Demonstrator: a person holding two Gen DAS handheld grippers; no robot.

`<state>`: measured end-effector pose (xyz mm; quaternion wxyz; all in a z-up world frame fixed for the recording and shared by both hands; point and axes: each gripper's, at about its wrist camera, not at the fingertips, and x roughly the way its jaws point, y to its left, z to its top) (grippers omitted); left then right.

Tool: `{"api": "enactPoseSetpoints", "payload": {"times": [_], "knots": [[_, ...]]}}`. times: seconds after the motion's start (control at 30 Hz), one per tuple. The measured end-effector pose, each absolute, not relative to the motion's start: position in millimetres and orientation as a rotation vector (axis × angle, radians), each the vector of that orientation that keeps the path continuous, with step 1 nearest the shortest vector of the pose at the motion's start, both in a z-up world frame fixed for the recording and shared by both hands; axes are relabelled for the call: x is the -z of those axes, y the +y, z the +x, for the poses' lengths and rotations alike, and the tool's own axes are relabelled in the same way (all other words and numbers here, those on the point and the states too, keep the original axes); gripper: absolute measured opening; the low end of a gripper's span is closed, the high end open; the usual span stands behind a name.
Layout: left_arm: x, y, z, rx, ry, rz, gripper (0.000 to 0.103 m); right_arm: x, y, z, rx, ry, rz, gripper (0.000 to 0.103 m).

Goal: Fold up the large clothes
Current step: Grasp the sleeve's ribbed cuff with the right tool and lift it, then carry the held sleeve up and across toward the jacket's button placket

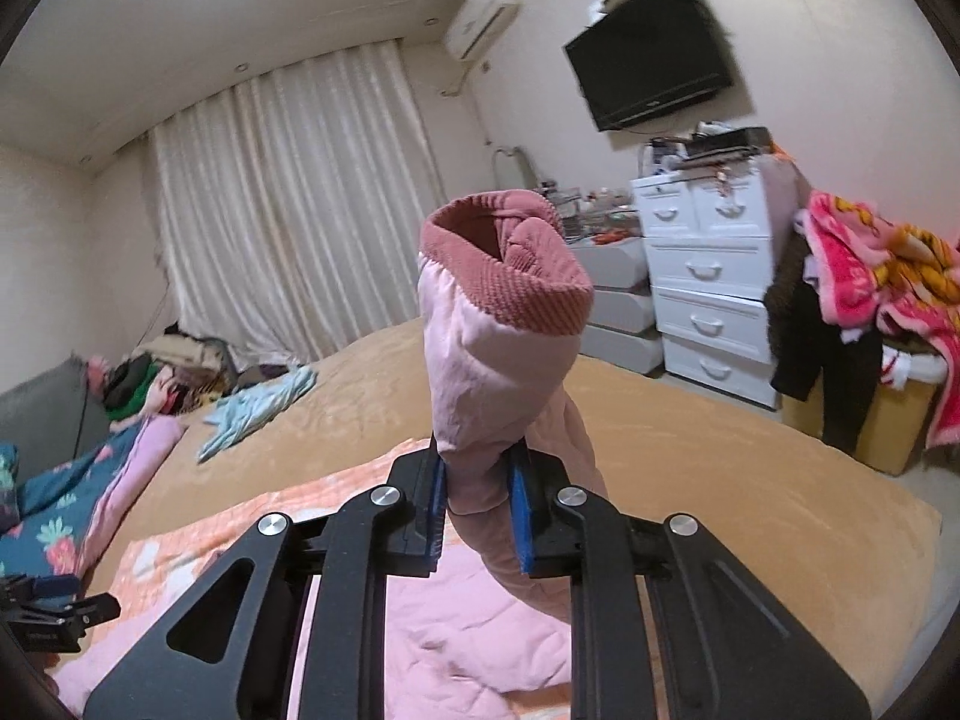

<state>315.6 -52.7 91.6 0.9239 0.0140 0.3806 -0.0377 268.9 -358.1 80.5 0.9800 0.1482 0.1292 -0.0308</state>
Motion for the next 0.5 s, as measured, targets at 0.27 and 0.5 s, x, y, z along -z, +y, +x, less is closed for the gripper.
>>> {"api": "enactPoseSetpoints", "payload": {"times": [0.27, 0.5], "knots": [[-112, -26, 299, 0.079, 0.761, -0.01, 0.094, -112, -316, 263, -0.007, 0.248, 0.229, 0.016], [-131, -2, 286, 0.075, 0.732, -0.049, 0.094, -134, -285, 257, -0.06, 0.237, 0.184, 0.016]]}}
